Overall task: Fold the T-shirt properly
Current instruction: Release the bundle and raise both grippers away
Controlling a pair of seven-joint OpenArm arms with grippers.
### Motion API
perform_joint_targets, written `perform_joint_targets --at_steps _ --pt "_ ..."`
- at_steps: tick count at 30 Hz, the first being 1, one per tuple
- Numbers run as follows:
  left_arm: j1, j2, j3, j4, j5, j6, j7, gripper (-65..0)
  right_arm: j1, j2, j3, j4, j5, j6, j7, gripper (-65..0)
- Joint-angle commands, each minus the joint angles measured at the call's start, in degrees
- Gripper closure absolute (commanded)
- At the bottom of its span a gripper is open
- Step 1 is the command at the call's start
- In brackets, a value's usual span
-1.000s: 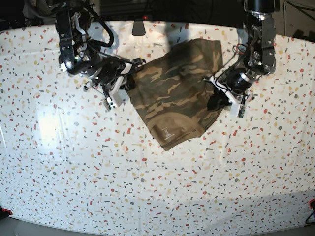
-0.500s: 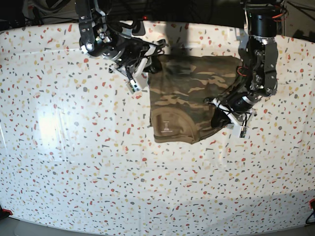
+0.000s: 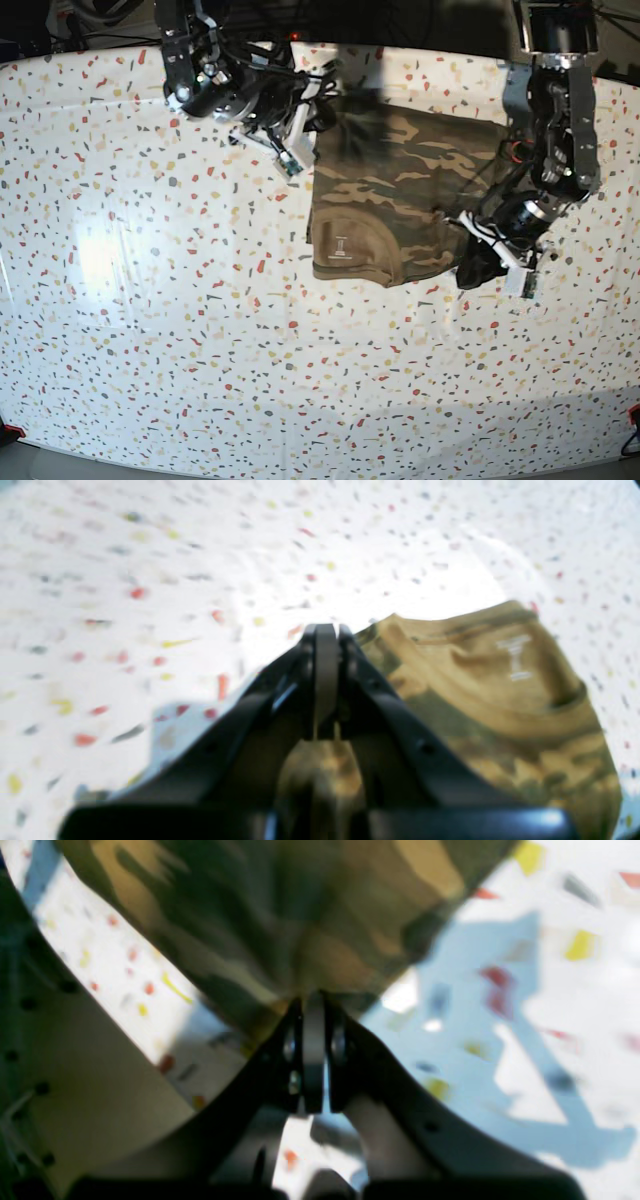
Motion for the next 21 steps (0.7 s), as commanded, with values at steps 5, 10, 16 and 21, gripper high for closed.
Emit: perform_joint_targets --at_steps 5,10,16,21 --pt "9.35 -6.95 -0.26 10.14 -8.24 4.76 -1.88 0.0 -1.36 0.15 7.82 8.94 2.62 0.37 -1.81 0.0" --pt "20.33 -12.15 -0.28 14.05 -11.69 4.83 -4.35 0.0 -7.37 0.28 14.16 14.23 5.73 1.05 -3.67 0.0" --pt "34.03 -12.41 -6.14 14.19 -11.74 4.81 -6.14 0.0 -15.52 0.28 19.56 19.04 5.75 1.76 -9.9 0.0" --pt "46.64 -12.26 -12.68 14.19 -12.96 3.65 -6.01 0.0 -24.63 0.28 22.56 20.92 5.75 1.76 -9.92 0.0"
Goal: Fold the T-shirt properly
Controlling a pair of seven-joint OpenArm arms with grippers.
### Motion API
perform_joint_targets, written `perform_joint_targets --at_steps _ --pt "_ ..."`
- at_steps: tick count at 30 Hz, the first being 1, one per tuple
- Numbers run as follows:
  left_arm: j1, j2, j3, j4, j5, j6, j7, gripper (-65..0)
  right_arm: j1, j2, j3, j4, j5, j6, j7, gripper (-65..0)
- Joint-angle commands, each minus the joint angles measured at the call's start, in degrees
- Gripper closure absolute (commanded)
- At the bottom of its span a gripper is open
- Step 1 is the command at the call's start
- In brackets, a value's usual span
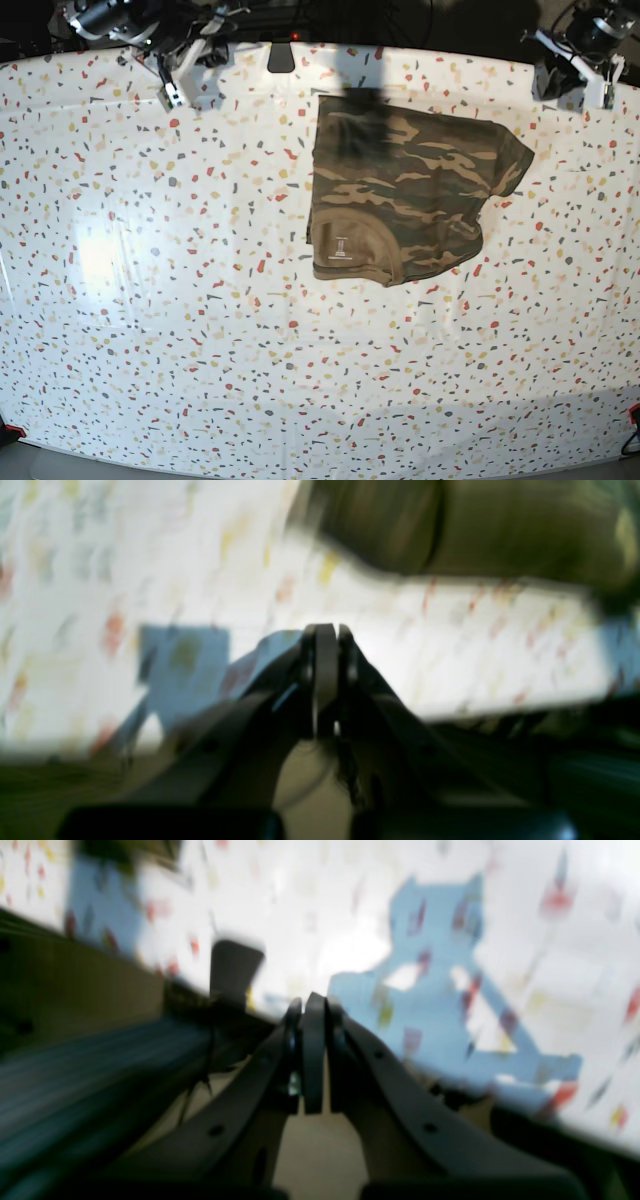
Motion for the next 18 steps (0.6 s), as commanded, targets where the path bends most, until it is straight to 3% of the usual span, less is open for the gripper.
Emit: perform_joint_targets --at_steps 1,9,13,18 --pt "2.93 -0.17 -1.4 0.83 -0.57 -1.18 -1.03 0.0 -2.36 0.11 0.61 1.2 0.57 0.28 0.42 0.0" --pt "15.93 6.19 -5.05 -2.8 9.31 -10.38 -5.57 0.0 -18.99 -0.33 1.07 -0.31 0.5 0.28 1.14 0.0" --pt "15.04 6.32 -4.94 -11.74 9.22 -13.18 -6.08 0.0 -22.8 -0.33 1.05 -7.15 -0.13 0.28 7.45 0.0" --pt "8.52 6.34 -4.94 -27.19 9.25 -15.54 -6.73 0.0 -19.02 0.15 1.05 -21.99 -1.6 0.28 10.58 0.0"
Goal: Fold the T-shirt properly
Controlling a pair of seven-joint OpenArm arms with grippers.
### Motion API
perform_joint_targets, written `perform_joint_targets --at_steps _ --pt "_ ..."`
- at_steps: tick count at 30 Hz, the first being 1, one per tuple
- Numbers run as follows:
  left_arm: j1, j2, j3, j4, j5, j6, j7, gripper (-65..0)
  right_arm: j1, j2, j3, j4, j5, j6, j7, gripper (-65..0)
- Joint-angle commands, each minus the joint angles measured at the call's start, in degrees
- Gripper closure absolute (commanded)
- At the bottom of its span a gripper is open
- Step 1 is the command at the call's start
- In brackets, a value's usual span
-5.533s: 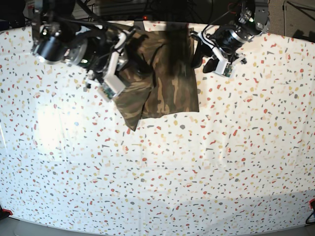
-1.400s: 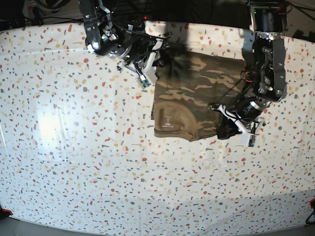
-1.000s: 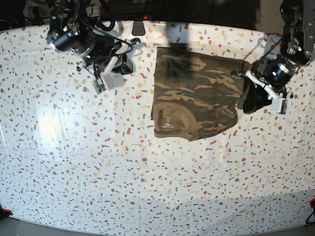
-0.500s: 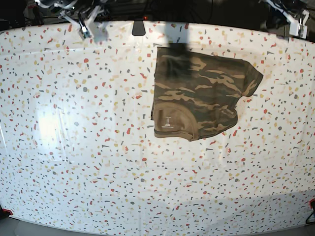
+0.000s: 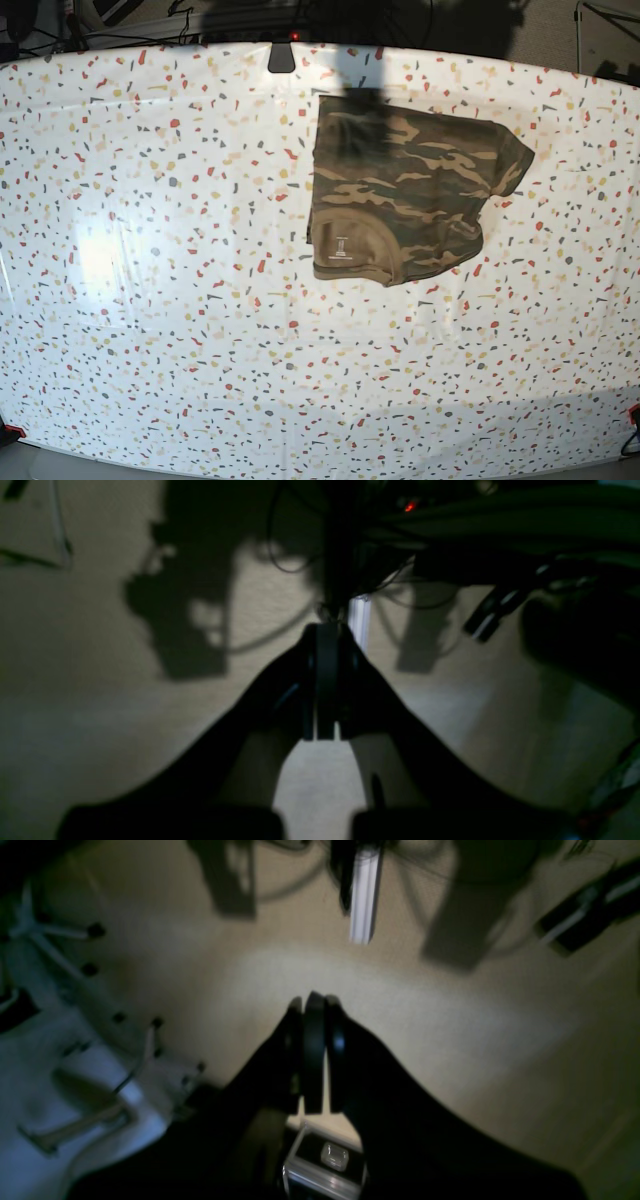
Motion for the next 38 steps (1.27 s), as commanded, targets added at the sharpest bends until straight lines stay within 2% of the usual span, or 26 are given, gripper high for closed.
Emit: perform_joint_targets --at_steps 1,3,6,8,11,12,14,16,21,27,30,34,38 --pt "-0.46 -0.39 -0.26 -2.4 -0.52 -0.76 -0.26 0.0 0.7 0.33 0.17 -2.29 -1.18 0.45 0.28 0.0" --pt "-4.04 -0.42 0.17 -8.63 -0.42 -0.76 -0.31 0.0 4.57 0.33 0.17 -8.9 -4.83 0.45 1.2 0.0" --pt "-9.2 -0.39 2.16 -17.59 3.5 -0.76 -2.27 0.0 10.82 1.03 0.11 -18.95 -8.96 0.07 2.89 0.0" --pt "-12.22 -0.39 4.13 -23.43 6.38 -0.76 -5.07 0.0 15.12 2.38 0.07 -25.83 -10.12 0.04 4.44 0.0" --pt "-16.39 -0.26 7.06 -31.12 6.93 -0.76 -7.39 0.0 20.96 5.25 0.07 -35.85 -10.27 0.04 7.19 0.0" --pt "-17.73 0.09 7.76 -33.24 6.97 0.0 -7.69 0.0 22.69 6.36 0.04 -39.06 -10.25 0.04 8.28 0.0" --pt "-20.33 1.31 8.68 -36.57 7.13 3.82 -7.93 0.0 25.97 8.61 0.07 -45.33 -10.27 0.04 11.39 0.0" --pt "-22.71 2.95 8.85 -39.01 9.49 6.58 -8.7 0.0 29.11 10.71 0.04 -51.3 -10.29 0.04 14.32 0.0" --pt "-28.06 6.82 9.01 -42.66 16.0 10.1 -9.4 0.0 36.63 13.94 0.0 -63.19 -13.18 0.07 19.06 0.0" --pt "-33.51 10.29 9.01 -46.16 15.98 11.02 -6.47 0.0 43.52 14.21 0.0 -71.14 -17.44 0.13 26.18 0.0" --pt "-36.2 10.95 9.01 -48.19 15.96 11.08 -5.97 0.0 46.56 13.88 0.0 -73.2 -18.51 0.13 26.82 0.0" --pt "-39.17 11.69 9.01 -51.25 16.41 16.7 -6.23 0.0 49.75 13.31 0.0 -74.77 -20.63 0.13 26.51 0.0" --pt "-41.22 11.74 9.01 -53.81 18.36 18.18 -5.4 0.0 51.15 13.16 0.0 -75.91 -20.76 0.13 25.38 0.0"
